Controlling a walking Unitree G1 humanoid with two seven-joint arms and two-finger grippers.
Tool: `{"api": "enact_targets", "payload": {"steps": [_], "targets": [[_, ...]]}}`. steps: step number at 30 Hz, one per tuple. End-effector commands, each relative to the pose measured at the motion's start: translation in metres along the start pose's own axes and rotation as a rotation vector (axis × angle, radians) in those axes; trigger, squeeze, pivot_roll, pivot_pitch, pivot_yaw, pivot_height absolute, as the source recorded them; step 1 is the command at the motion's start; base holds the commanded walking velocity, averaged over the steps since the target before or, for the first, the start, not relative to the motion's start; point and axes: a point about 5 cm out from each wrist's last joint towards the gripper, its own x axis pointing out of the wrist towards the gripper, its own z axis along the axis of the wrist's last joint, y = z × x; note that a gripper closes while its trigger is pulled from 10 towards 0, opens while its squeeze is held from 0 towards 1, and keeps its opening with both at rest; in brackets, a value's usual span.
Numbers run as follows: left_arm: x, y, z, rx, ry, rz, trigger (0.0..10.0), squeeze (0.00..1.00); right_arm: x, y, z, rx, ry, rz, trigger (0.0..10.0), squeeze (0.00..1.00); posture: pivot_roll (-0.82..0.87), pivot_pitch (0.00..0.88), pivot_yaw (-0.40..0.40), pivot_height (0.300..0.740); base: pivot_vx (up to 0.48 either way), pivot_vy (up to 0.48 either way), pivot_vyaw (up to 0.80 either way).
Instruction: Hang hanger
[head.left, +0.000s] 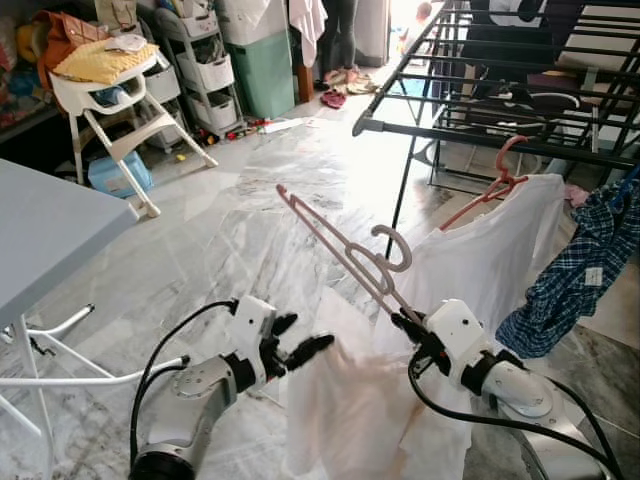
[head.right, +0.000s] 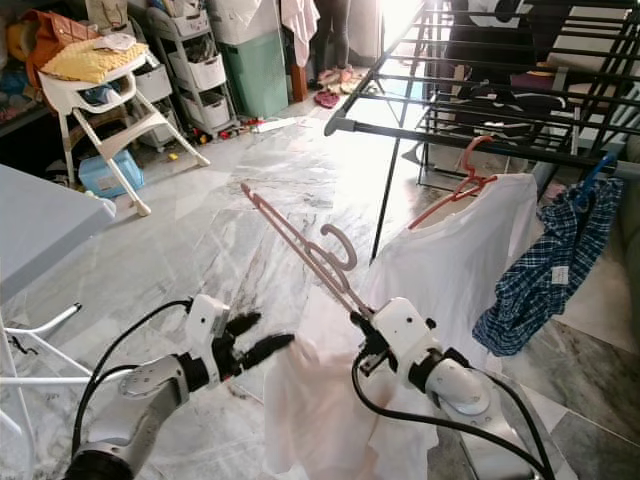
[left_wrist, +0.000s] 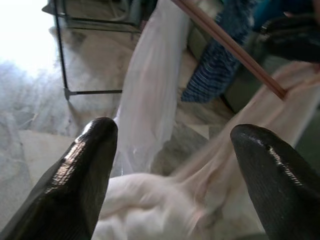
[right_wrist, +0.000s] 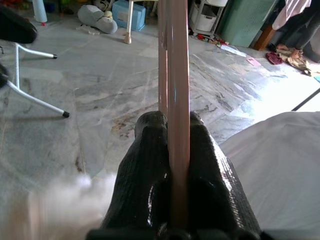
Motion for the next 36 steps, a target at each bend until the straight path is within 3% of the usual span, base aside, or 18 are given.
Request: {"api": "enact_targets", "payload": {"steps": [1, 8, 12, 13, 15, 17, 19, 21, 22, 25, 30, 31, 34, 36], "targets": [[-0.004, 0.0, -0.002, 0.009, 0.037, -0.026, 10.0, 1.0, 0.001, 0.002, 0.003, -0.013, -0.019, 0.014, 10.0, 0.0, -0.13, 0.0, 0.101, 0.74, 0.0, 0.0, 0.0], [-0.011, 0.01, 0.005, 0.061, 0.034, 0.056, 10.0, 1.0, -0.002, 0.009, -0.002, -0.018, 0.006, 0.07, 10.0, 0.0, -0.13, 0.0, 0.101, 0.74, 0.0, 0.0, 0.0], [-0.011, 0.023, 0.019, 0.182, -0.029, 0.182, 10.0, 1.0, -0.006, 0.012, -0.007, -0.047, 0.038, 0.145, 10.0, 0.0, -0.13, 0.0, 0.102, 0.74, 0.0, 0.0, 0.0], [-0.011, 0.027, 0.028, 0.247, -0.07, 0.234, 10.0, 1.0, -0.01, 0.011, -0.01, -0.078, 0.063, 0.187, 10.0, 0.0, -0.13, 0.0, 0.102, 0.74, 0.0, 0.0, 0.0], [-0.012, 0.027, 0.032, 0.266, -0.082, 0.24, 10.0, 1.0, -0.011, 0.008, -0.011, -0.092, 0.079, 0.196, 10.0, 0.0, -0.13, 0.0, 0.101, 0.74, 0.0, 0.0, 0.0], [-0.012, 0.026, 0.038, 0.357, -0.087, 0.23, 10.0, 1.0, -0.016, -0.002, -0.015, -0.13, 0.119, 0.211, 10.0, 0.0, -0.13, 0.0, 0.101, 0.74, 0.0, 0.0, 0.0], [-0.013, 0.017, 0.038, 0.473, -0.03, 0.13, 10.0, 1.0, -0.025, -0.023, -0.022, -0.222, 0.199, 0.229, 10.0, 0.0, -0.13, 0.0, 0.098, 0.74, 0.0, 0.0, 0.0], [-0.013, 0.016, 0.037, 0.497, -0.016, 0.113, 10.0, 1.0, -0.026, -0.026, -0.023, -0.245, 0.211, 0.236, 10.0, 0.0, -0.13, 0.0, 0.098, 0.74, 0.0, 0.0, 0.0], [-0.015, 0.012, 0.034, 0.533, 0.025, 0.05, 10.0, 1.0, -0.028, -0.032, -0.025, -0.283, 0.238, 0.25, 10.0, 0.0, -0.13, 0.0, 0.098, 0.74, 0.0, 0.0, 0.0], [-0.02, 0.008, 0.033, 0.624, 0.06, -0.006, 10.0, 1.0, -0.027, -0.039, -0.025, -0.356, 0.265, 0.282, 10.0, 0.0, -0.13, 0.0, 0.097, 0.74, 0.0, 0.0, 0.0], [-0.022, 0.01, 0.034, 0.648, 0.033, 0.016, 10.0, 1.0, -0.022, -0.038, -0.024, -0.405, 0.263, 0.311, 10.0, 0.0, -0.13, 0.004, 0.098, 0.74, 0.0, 0.0, 0.0], [-0.023, 0.015, 0.038, 0.726, -0.004, 0.089, 10.0, 1.0, -0.016, -0.036, -0.022, -0.428, 0.241, 0.316, 10.0, 0.0, -0.14, 0.01, 0.1, 0.74, 0.0, 0.0, 0.0], [-0.024, 0.02, 0.044, 0.778, -0.043, 0.167, 10.0, 1.0, -0.011, -0.034, -0.02, -0.436, 0.222, 0.316, 10.0, 0.0, -0.14, 0.019, 0.103, 0.74, 0.0, 0.0, 0.0], [-0.026, 0.029, 0.052, 0.802, -0.085, 0.269, 10.0, 0.84, -0.003, -0.033, -0.016, -0.44, 0.189, 0.277, 10.0, 0.0, -0.13, 0.024, 0.1, 0.74, 0.0, 0.0, 0.0]]}}
